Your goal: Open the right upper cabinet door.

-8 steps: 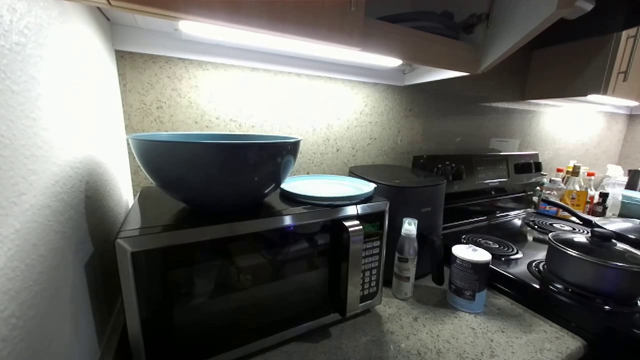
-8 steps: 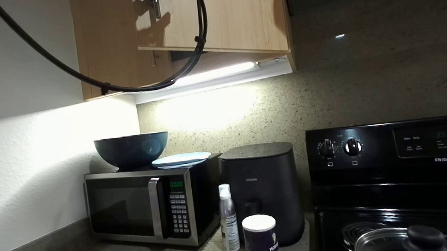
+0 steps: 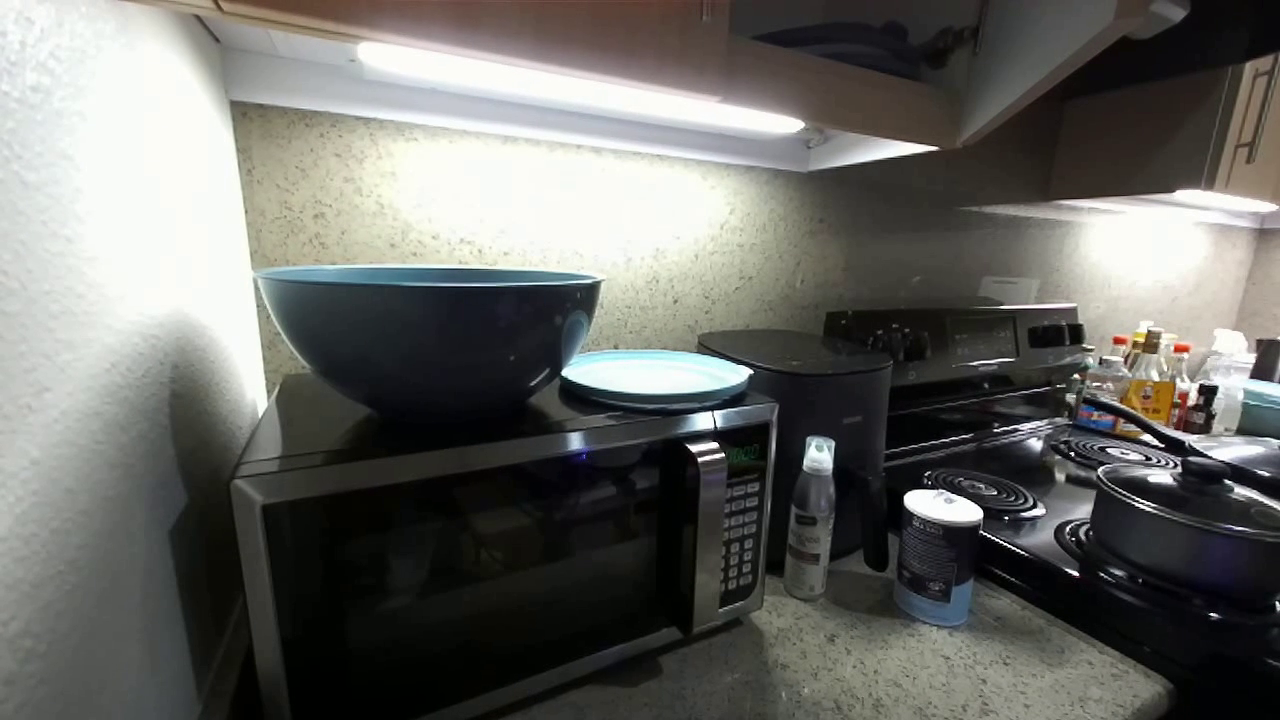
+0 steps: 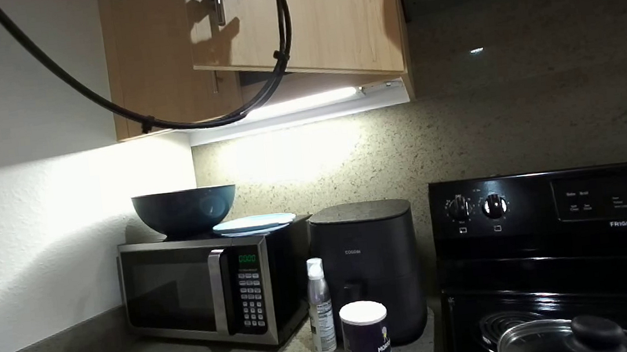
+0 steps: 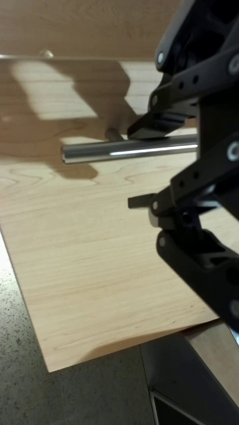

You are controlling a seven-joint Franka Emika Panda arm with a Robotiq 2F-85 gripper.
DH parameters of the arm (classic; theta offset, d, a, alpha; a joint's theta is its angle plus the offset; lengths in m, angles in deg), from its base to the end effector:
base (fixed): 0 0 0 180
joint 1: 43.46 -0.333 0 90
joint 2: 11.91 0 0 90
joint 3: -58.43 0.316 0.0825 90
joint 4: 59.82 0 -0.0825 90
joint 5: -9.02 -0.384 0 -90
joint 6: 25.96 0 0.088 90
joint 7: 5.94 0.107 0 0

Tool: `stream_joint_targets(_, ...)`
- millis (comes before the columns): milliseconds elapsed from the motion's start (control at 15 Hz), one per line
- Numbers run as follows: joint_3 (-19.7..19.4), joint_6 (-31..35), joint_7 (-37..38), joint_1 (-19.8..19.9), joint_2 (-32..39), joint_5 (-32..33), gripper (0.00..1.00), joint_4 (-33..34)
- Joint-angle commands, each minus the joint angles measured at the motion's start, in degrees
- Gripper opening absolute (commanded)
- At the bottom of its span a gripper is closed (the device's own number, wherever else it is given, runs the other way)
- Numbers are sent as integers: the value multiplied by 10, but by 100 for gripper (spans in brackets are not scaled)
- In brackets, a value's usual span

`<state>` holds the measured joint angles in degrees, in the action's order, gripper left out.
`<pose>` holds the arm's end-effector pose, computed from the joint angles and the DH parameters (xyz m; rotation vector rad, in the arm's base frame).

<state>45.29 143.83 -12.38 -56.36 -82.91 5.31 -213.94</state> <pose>0.2253 -0.0549 0.7115 -2.1327 -0.0060 -1.9749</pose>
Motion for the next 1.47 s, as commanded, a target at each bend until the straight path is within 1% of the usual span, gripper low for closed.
stream_joint_targets(0,5,-1,3,9,-1,-2,73,1)
stream_joint_targets(133,9,14,9,24,-11,-3,85,-5)
stream_joint_targets(267,11,15,10,29,-20,-2,98,-10)
stream_joint_targets(333,12,16,12,31,-20,-3,99,-10)
stream_joint_targets(600,16,16,12,33,-16,-1,100,-9)
stream_joint_targets(667,0,-1,-1,1,0,-2,100,1)
stream_joint_targets(933,0,-1,-1,1,0,-2,100,1)
stream_joint_targets(1200,2,2,1,15,-8,-1,100,1)
stream_joint_targets(1400,2,2,1,16,-10,-1,100,1)
